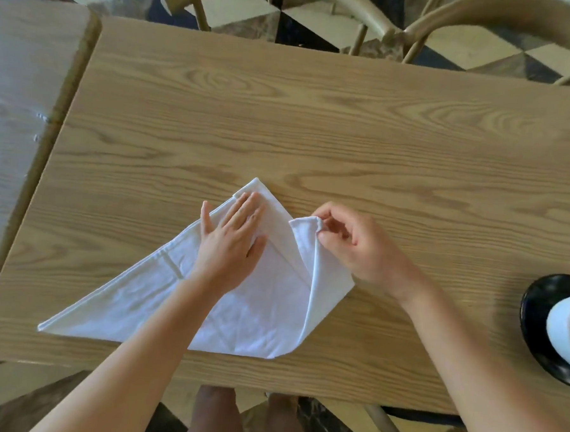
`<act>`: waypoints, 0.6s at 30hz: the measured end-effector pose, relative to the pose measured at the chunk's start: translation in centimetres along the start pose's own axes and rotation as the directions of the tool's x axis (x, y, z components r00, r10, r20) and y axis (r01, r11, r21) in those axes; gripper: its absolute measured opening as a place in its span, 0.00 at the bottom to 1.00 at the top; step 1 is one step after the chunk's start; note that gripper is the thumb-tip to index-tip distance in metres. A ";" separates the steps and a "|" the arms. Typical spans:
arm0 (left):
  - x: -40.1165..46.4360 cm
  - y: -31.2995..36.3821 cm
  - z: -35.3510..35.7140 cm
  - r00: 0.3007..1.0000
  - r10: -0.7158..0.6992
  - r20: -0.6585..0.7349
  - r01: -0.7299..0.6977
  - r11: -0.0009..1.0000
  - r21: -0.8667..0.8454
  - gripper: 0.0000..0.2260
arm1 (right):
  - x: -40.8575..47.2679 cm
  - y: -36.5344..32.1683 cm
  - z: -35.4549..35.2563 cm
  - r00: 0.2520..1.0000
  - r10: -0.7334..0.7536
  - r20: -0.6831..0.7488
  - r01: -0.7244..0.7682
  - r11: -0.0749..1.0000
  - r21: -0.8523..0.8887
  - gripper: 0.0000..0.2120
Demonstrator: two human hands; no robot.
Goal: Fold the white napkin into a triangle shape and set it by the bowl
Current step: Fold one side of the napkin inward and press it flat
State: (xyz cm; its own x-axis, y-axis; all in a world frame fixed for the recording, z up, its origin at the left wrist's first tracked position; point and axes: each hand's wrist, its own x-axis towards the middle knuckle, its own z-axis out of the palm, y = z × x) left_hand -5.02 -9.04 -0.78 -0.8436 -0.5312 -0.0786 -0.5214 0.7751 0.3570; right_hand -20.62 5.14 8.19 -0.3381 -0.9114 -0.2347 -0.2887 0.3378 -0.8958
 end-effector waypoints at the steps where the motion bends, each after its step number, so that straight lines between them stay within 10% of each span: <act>1: -0.2 -0.5 -0.2 1.000 0.004 -0.007 -0.005 1.000 -0.023 0.25 | 1.5 -0.1 0.3 1.000 0.009 0.013 -0.010 0.999 0.035 0.04; 11: -1.8 -1.7 0.2 0.998 0.026 -0.049 -0.036 0.976 -0.214 0.31 | 10.3 1.0 3.5 0.970 0.159 0.182 -0.149 0.986 -0.068 0.07; 18: -1.8 -1.6 0.8 0.996 0.038 -0.082 -0.044 0.996 -0.078 0.33 | 11.6 2.0 4.4 0.988 0.133 -0.076 -0.151 0.932 -0.328 0.02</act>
State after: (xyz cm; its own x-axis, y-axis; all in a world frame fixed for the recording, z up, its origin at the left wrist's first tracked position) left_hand -2.75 -9.06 -1.99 -0.8495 -0.5275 0.0112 -0.4718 0.7690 0.4313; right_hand -21.20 -5.81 2.05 -0.4405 -0.8378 -0.3226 -0.5124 0.5297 -0.6759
